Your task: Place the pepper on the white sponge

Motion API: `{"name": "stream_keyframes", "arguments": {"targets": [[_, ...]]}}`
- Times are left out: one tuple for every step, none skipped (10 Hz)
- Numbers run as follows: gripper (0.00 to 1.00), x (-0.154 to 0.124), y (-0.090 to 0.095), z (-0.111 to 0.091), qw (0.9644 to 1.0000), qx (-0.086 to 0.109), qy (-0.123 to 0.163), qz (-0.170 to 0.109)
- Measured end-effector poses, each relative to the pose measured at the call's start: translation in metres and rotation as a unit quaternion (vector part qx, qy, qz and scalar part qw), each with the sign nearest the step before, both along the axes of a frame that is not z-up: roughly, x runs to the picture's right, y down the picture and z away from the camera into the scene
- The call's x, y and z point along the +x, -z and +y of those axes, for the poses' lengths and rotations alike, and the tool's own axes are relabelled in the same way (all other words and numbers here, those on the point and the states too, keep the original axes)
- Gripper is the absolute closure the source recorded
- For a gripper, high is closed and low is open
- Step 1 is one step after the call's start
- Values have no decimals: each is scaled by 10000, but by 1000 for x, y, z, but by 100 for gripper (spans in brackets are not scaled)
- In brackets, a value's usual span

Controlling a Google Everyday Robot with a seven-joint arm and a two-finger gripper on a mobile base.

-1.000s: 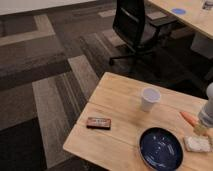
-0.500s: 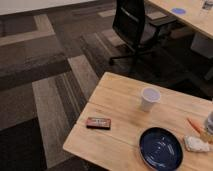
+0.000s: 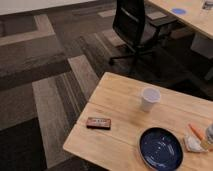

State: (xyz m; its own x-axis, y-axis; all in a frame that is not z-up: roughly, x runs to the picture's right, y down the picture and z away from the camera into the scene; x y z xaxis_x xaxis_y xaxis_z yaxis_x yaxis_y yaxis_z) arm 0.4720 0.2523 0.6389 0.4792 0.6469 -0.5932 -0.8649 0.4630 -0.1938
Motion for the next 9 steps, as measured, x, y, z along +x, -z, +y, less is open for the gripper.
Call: {"name": "stream_keyframes", "arguments": {"targets": [[100, 5, 0, 8, 10000, -32, -69, 30], [100, 5, -4, 13, 9999, -71, -108, 10], [100, 7, -11, 22, 9998, -160, -126, -37], [100, 7, -13, 25, 9997, -186, -127, -48], [100, 9, -15, 26, 9997, -202, -125, -56], [100, 11, -17, 28, 9997, -220, -125, -52], [100, 13, -22, 31, 9996, -249, -119, -75], [100, 14, -24, 32, 9995, -268, -108, -88], [100, 14, -30, 31, 9995, -283, -78, -122]]}}
